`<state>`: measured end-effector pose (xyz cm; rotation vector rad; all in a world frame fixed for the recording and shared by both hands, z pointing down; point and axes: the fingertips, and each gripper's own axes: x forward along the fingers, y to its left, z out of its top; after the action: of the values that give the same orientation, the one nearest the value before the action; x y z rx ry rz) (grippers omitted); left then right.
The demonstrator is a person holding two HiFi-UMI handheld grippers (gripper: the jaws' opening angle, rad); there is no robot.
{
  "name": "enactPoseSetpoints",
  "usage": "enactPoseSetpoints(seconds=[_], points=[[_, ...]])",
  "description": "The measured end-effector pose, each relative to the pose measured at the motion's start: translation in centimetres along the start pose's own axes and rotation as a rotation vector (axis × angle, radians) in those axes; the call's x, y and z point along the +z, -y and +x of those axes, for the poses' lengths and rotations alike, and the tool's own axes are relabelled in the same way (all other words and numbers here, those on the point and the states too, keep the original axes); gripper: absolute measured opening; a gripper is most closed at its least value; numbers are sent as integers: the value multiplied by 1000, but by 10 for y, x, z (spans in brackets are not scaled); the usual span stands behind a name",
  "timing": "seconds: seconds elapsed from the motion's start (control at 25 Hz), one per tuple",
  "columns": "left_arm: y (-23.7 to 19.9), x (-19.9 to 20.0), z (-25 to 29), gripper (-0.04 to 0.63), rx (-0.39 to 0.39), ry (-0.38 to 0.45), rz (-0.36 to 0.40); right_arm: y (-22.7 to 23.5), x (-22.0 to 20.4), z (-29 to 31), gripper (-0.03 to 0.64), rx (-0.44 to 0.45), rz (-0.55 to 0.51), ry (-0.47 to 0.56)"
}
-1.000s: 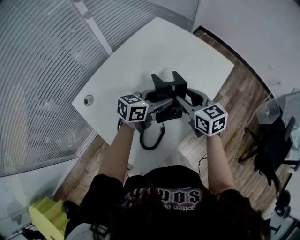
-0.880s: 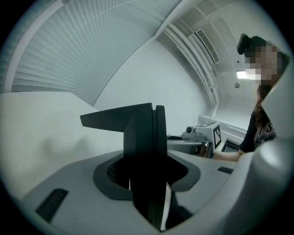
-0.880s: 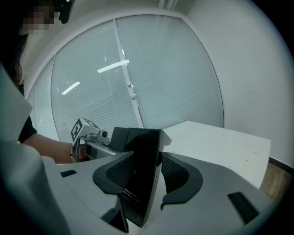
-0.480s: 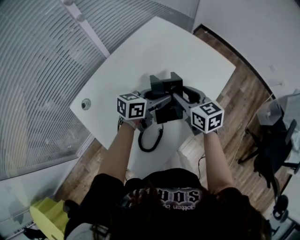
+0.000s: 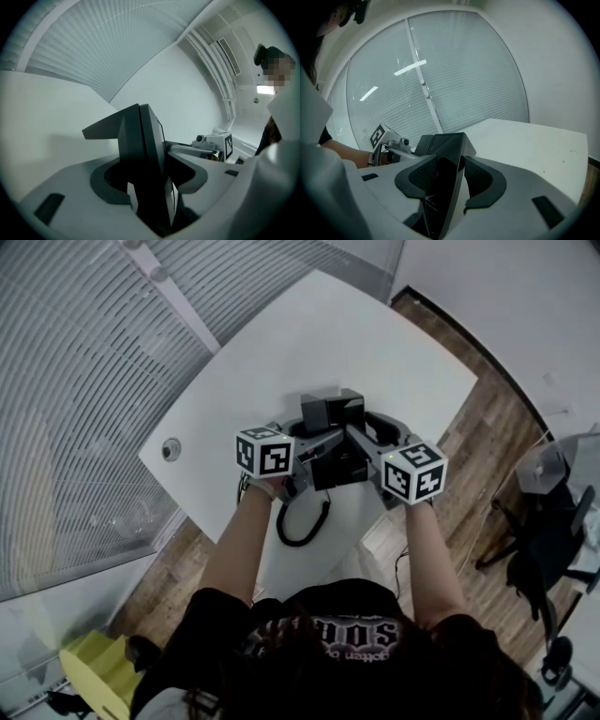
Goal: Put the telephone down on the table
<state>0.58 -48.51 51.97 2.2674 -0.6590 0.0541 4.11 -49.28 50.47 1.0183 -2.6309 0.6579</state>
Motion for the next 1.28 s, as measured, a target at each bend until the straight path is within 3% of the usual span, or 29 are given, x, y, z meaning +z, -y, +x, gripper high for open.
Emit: enactPoseSetpoints(seconds=[0.36, 0.72, 1.0, 1.28], points=[[-16, -6, 2, 238, 7, 9, -80, 3, -7, 7, 196, -9, -8, -20], [-17, -9, 3, 243, 3, -29, -97, 5, -14, 7, 198, -12, -10, -26], [-23, -25, 4, 325, 79, -180, -18, 12, -11, 4, 198, -30, -9, -13], [-25, -34, -7, 342, 71, -238, -51, 9, -9, 3, 198, -36, -6, -6]])
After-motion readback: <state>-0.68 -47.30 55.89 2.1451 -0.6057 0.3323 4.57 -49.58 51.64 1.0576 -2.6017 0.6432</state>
